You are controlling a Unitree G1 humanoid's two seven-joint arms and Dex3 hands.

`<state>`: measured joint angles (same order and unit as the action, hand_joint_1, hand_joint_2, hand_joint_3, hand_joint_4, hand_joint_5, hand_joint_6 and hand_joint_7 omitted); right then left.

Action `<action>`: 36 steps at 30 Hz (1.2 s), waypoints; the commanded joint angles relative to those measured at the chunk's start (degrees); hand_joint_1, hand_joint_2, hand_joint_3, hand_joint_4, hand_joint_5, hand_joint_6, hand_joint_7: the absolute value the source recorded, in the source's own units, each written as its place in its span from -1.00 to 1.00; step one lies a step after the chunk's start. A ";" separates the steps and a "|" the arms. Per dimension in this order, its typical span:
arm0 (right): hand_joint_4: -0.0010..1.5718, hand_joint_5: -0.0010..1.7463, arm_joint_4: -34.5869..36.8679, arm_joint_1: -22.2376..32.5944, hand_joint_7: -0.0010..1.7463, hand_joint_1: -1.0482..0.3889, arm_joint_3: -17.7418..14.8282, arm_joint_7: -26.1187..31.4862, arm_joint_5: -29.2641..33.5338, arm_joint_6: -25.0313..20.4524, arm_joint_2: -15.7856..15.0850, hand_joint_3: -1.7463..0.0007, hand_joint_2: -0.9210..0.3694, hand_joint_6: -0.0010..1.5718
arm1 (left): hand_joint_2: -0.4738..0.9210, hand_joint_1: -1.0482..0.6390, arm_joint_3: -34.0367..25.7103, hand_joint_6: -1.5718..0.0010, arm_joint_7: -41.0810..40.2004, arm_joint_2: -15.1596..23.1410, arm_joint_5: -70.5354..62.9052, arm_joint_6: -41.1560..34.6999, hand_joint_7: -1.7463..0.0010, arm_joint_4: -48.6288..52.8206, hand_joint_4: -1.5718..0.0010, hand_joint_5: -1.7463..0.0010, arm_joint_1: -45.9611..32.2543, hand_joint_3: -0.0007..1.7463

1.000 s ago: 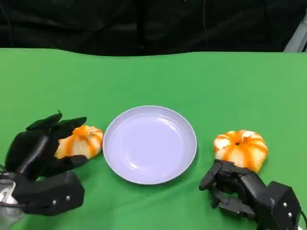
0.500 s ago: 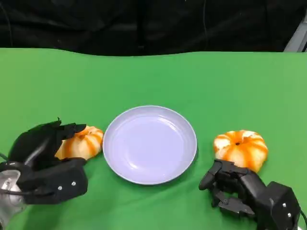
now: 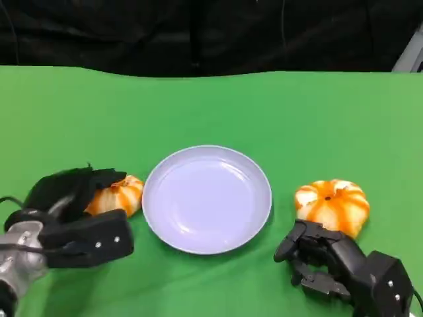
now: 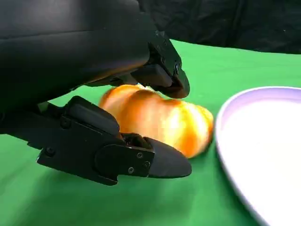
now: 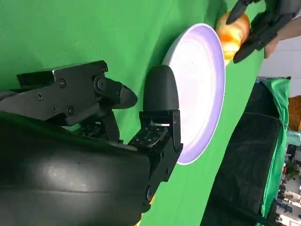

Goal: Grasp the bread from the table and place it into the plate.

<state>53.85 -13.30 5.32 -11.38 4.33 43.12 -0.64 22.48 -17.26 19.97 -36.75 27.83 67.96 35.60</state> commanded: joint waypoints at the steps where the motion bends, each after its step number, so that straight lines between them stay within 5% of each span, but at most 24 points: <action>1: -0.14 0.99 0.72 1.02 0.57 0.49 -0.26 -0.35 0.01 -1.14 -0.72 0.25 -0.92 -0.10 | 1.00 -0.74 0.66 0.34 1.70 -0.02 0.35 -0.79 1.00 1.06 0.60 0.99 1.30 -0.65; 19: -0.13 0.97 0.63 0.96 0.55 0.49 -0.39 -0.30 0.03 -1.26 -0.65 0.30 -0.95 -0.09 | 1.00 -0.63 1.95 0.39 3.11 -1.17 0.73 -2.12 0.99 3.02 0.54 0.98 1.89 -0.72; 27: -0.13 0.97 0.74 1.04 0.55 0.50 -0.39 -0.36 0.16 -1.00 -0.86 0.32 -0.97 -0.09 | 0.97 -0.14 3.03 0.40 5.44 -0.53 0.51 -3.04 1.00 3.49 0.58 1.00 2.17 -0.96; 36: -0.13 0.96 0.61 1.06 0.53 0.51 -0.35 -0.51 0.12 -1.55 -0.80 0.33 -0.97 -0.08 | 0.96 0.00 3.55 0.43 8.20 0.34 0.45 -3.21 1.00 2.96 0.62 1.00 2.16 -0.99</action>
<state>53.84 -13.30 5.18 -11.48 4.48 43.11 -0.62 25.28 -10.77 19.24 -35.83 25.03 70.51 38.30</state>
